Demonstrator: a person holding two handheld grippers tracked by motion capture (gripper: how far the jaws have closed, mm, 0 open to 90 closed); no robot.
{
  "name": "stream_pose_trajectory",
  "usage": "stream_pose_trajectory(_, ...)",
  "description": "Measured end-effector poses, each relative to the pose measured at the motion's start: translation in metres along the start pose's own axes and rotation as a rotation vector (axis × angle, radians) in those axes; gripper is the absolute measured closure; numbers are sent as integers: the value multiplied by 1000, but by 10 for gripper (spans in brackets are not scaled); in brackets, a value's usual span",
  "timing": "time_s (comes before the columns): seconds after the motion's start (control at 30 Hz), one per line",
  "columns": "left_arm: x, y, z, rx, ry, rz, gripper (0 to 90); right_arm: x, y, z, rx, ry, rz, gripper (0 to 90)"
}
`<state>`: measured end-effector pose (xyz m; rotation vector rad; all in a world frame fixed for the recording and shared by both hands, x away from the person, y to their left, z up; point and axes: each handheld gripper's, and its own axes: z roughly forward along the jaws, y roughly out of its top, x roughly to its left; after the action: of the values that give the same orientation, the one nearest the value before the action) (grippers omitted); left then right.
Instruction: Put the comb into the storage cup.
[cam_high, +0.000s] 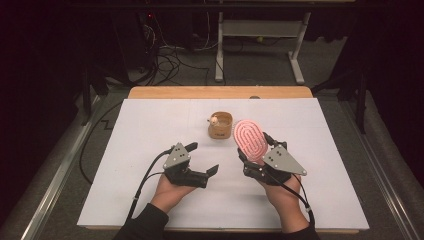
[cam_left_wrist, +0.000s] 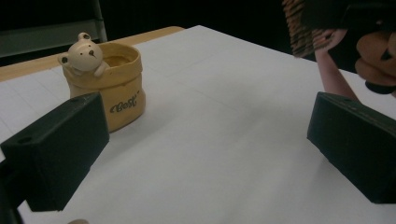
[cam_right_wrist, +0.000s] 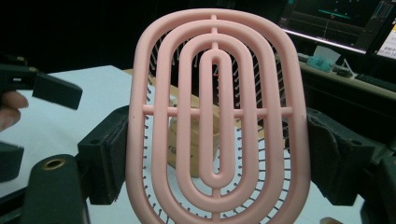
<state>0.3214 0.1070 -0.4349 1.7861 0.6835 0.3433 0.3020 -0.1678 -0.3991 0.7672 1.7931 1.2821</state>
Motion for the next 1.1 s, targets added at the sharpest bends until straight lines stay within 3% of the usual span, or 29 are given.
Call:
stream_pose_trajectory(0.3,-7,7,-7,-27,-21,2,0,1,-18,-3,36,-1,15,200)
stream_pose_trajectory(0.6,-12,12,-11,-36,-43,2,0,9,-17,-5,-3,1,14,200)
stream_pose_trajectory(1.1,-15,17,-14,-41,-60,-17,0,25,-17,-2,-6,42,-15,200)
